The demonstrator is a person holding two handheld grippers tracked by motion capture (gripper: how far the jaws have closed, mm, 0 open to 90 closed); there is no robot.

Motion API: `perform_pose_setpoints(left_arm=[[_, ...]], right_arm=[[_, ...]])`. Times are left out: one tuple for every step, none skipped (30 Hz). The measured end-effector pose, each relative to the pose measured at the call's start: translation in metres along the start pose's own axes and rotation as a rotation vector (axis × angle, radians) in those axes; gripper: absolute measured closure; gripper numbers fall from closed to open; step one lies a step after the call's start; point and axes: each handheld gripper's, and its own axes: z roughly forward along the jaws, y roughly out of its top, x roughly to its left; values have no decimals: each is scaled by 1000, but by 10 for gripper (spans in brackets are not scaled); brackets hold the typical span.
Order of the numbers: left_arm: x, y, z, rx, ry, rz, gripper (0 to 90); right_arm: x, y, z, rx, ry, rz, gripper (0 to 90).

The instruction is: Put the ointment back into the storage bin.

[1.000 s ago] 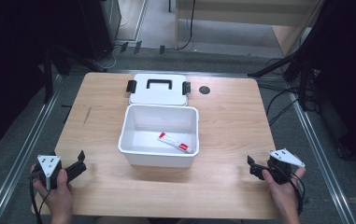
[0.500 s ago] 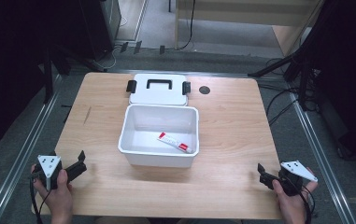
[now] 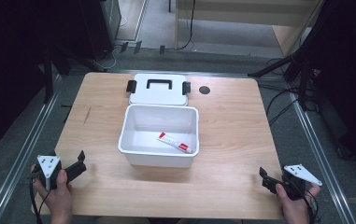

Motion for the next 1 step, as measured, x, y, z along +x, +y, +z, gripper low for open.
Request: perform_pose_setpoints(left_arm=[[0,0,0,-1,0,-1,62]], right_arm=[[0,0,0,0,4,0,129]])
